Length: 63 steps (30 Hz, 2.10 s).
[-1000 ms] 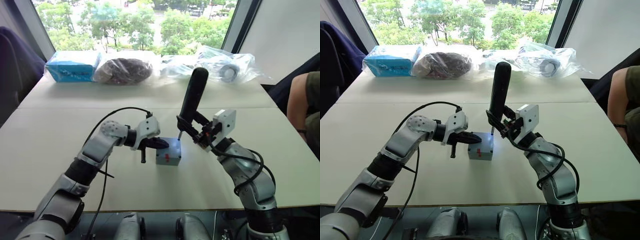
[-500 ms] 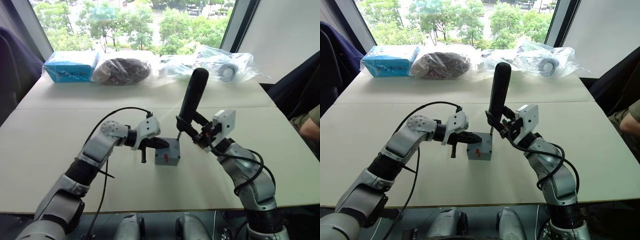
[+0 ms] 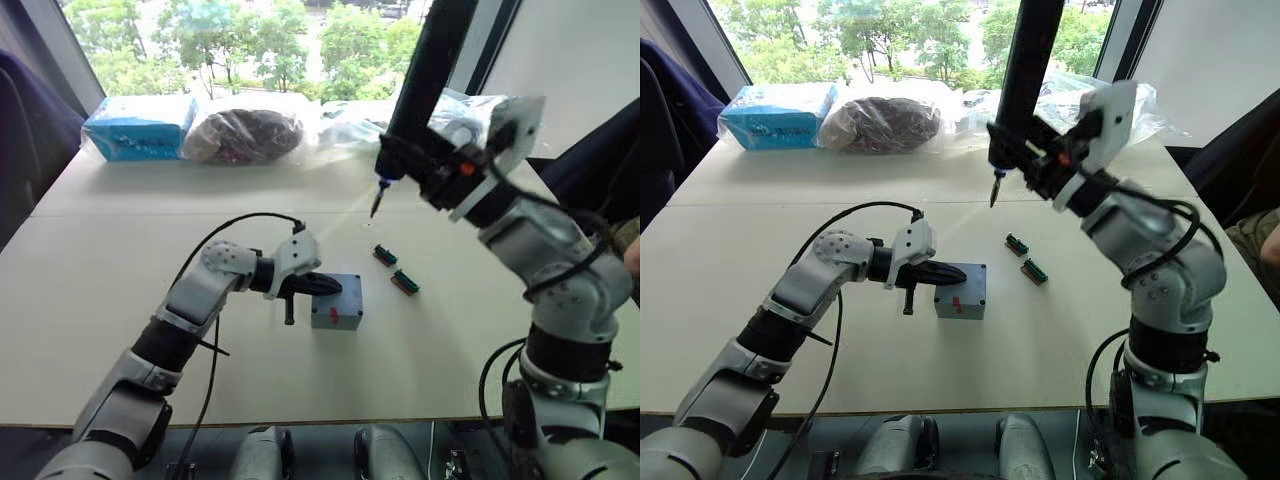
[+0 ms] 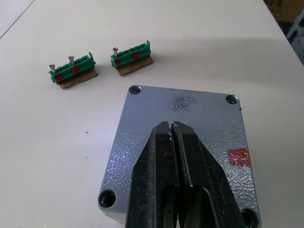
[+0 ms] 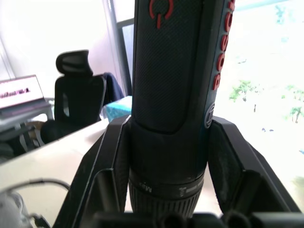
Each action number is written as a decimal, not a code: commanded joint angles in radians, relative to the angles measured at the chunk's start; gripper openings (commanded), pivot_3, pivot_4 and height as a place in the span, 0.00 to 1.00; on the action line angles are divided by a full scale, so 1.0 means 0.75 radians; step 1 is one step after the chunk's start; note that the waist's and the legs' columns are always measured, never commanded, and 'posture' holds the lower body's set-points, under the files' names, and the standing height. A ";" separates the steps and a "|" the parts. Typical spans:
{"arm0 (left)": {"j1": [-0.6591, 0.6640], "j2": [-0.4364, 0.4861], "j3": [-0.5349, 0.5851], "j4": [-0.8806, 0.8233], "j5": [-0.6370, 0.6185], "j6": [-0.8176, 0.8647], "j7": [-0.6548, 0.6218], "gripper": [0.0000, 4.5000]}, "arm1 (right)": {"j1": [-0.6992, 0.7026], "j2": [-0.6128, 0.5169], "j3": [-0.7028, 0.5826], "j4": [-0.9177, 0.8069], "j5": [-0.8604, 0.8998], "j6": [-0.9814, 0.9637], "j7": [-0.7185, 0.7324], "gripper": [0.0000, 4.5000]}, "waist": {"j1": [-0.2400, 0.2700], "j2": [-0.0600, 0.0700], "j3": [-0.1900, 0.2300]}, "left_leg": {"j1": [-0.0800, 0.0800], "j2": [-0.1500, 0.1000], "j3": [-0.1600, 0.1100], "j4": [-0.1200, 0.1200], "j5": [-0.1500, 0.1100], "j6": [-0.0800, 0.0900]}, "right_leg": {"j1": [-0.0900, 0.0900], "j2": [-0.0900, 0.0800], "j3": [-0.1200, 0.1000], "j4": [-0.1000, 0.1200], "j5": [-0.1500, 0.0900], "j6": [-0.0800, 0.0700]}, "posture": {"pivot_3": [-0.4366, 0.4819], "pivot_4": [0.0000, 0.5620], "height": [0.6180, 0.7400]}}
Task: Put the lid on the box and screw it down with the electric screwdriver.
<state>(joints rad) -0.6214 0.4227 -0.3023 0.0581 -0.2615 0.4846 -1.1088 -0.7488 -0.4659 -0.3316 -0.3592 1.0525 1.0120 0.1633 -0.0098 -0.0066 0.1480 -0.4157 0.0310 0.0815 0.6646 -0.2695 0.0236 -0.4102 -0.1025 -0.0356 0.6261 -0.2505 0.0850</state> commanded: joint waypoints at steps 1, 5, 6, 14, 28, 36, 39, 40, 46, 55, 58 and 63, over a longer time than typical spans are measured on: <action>-0.137 -0.126 0.304 -0.074 -0.187 0.227 0.289 0.00 | -0.059 -0.124 -0.155 0.157 0.216 0.254 -0.235 0.39 | 0.006 -0.003 0.007 | -0.003 0.000 -0.001 0.000 0.000 0.000 | -0.001 -0.001 0.000 0.000 0.000 0.000 | 0.48 0.27 1.00; -0.165 -0.080 0.332 -0.211 -0.214 0.331 0.332 0.00 | -0.060 -0.270 -0.212 0.289 0.240 0.428 -0.393 0.39 | 0.000 -0.003 0.014 | -0.024 -0.005 -0.001 0.005 0.003 -0.002 | -0.021 -0.001 -0.001 0.004 0.005 0.008 | 0.48 0.27 1.00; -0.164 -0.070 0.328 -0.241 -0.201 0.321 0.353 0.00 | -0.061 -0.296 -0.228 0.332 0.224 0.467 -0.434 0.39 | -0.002 -0.001 0.014 | -0.025 -0.006 0.001 0.003 0.003 -0.002 | -0.022 0.000 -0.001 0.004 0.006 0.010 | 0.48 0.27 1.00; -0.154 0.244 0.081 -0.346 -0.241 0.332 -0.078 0.00 | 0.088 -0.572 -0.118 0.428 0.320 0.803 -0.303 0.39 | -0.002 0.000 0.019 | -0.028 -0.004 0.002 0.002 0.002 -0.002 | -0.025 0.007 0.000 0.001 0.003 0.014 | 0.48 0.27 1.00; -0.129 0.259 -0.067 -0.354 -0.111 0.160 -0.140 0.00 | 0.334 -0.641 0.020 0.591 0.224 0.803 -0.247 0.39 | 0.000 0.000 0.020 | -0.027 -0.005 0.001 0.004 0.002 -0.002 | -0.025 0.009 0.003 0.002 0.003 0.014 | 0.48 0.27 1.00; -0.086 0.258 -0.074 -0.398 -0.124 0.177 -0.147 0.00 | 0.267 -0.653 0.142 0.641 0.029 0.803 -0.131 0.39 | 0.000 0.000 0.020 | -0.027 -0.005 0.001 0.004 0.003 -0.002 | -0.025 0.010 0.003 0.003 0.003 0.015 | 0.48 0.27 1.00; -0.081 0.262 -0.072 -0.394 -0.121 0.177 -0.149 0.00 | 0.233 -0.660 0.194 0.654 -0.049 0.803 -0.060 0.66 | 0.000 0.000 0.020 | -0.027 -0.005 0.001 0.005 0.003 -0.002 | -0.025 0.010 0.003 0.003 0.003 0.015 | 0.48 0.27 1.00; -0.079 0.265 -0.067 -0.391 -0.119 0.176 -0.145 0.00 | 0.218 -0.661 0.205 0.662 -0.076 0.803 -0.039 0.75 | 0.000 0.000 0.020 | -0.027 -0.005 0.001 0.005 0.003 -0.002 | -0.025 0.010 0.003 0.003 0.003 0.015 | 0.48 0.27 1.00; -0.066 0.300 -0.027 -0.378 -0.118 0.112 -0.165 0.00 | 0.154 -0.659 0.231 0.679 -0.194 0.784 0.094 1.00 | 0.003 0.000 0.020 | -0.027 -0.005 0.001 0.006 0.003 -0.002 | -0.024 0.009 0.003 0.003 0.003 0.015 | 0.48 0.27 1.00; -0.089 0.313 0.189 -0.267 -0.252 0.197 -0.123 0.00 | 0.016 -0.797 0.249 0.541 -0.333 0.573 0.349 1.00 | -0.001 0.003 0.022 | -0.027 -0.005 0.001 0.006 0.003 -0.002 | -0.025 0.009 0.003 0.005 0.004 0.015 | 0.48 0.27 1.00; -0.093 0.296 0.245 -0.185 -0.225 0.189 -0.038 0.00 | 0.020 -0.825 0.240 0.404 -0.321 0.402 0.529 1.00 | 0.000 0.002 0.021 | -0.027 -0.005 0.001 0.006 0.003 -0.002 | -0.025 0.010 0.002 0.005 0.003 0.016 | 0.48 0.27 1.00; 0.001 0.314 0.149 -0.151 -0.071 0.106 0.031 0.00 | 0.316 -0.805 0.271 -0.064 -0.291 0.118 0.812 1.00 | 0.003 0.002 0.021 | -0.027 -0.003 -0.001 0.005 0.003 -0.002 | -0.025 0.013 0.002 0.004 0.003 0.016 | 0.48 0.27 1.00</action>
<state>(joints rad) -0.6444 0.6469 -0.1573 -0.0502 -0.3637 0.5983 -1.0998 -0.5680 -1.0755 -0.1387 -0.2706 0.8138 1.1651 0.7054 -0.0077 -0.0055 0.1638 -0.4359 0.0288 0.0809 0.6687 -0.2673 0.0218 -0.4284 -0.0931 -0.0347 0.6295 -0.2482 0.0974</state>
